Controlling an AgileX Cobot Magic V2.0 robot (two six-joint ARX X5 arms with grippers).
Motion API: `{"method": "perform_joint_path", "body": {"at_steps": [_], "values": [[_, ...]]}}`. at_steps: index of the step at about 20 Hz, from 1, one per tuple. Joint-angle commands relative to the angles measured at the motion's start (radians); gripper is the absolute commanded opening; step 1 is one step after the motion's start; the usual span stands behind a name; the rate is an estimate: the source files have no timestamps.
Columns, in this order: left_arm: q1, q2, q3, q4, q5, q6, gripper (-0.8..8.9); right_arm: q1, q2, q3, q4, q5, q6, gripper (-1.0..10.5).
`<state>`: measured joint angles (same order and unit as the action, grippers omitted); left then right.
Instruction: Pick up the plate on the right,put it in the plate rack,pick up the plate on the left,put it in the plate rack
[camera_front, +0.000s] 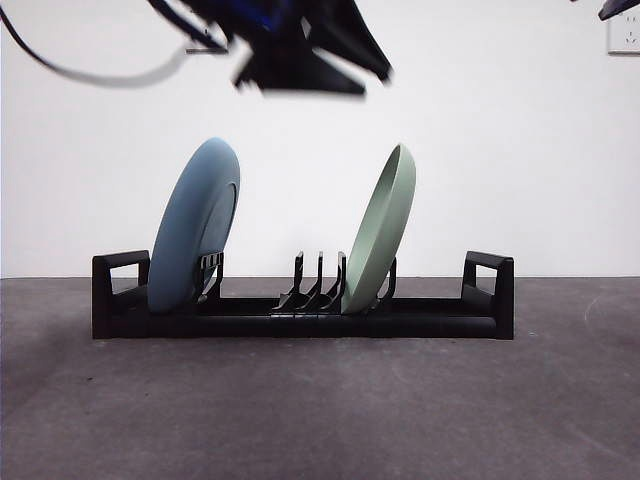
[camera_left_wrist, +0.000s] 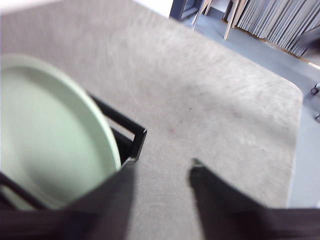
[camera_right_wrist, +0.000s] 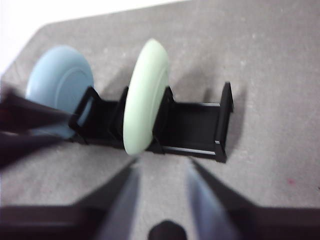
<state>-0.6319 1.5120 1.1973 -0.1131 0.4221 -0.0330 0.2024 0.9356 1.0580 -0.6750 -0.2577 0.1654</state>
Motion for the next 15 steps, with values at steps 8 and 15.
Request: {"method": "perform_joint_path", "body": {"at_steps": [8,15], "values": [[0.040,-0.452,0.000,-0.448,-0.478,0.199,-0.07,0.003,-0.020,-0.006,-0.014,0.105,-0.117,-0.1],[0.188,-0.806,-0.280,-0.475,-0.499,0.152,-0.07,0.004,-0.222,-0.198,0.135,0.113,-0.094,-0.1]]}}
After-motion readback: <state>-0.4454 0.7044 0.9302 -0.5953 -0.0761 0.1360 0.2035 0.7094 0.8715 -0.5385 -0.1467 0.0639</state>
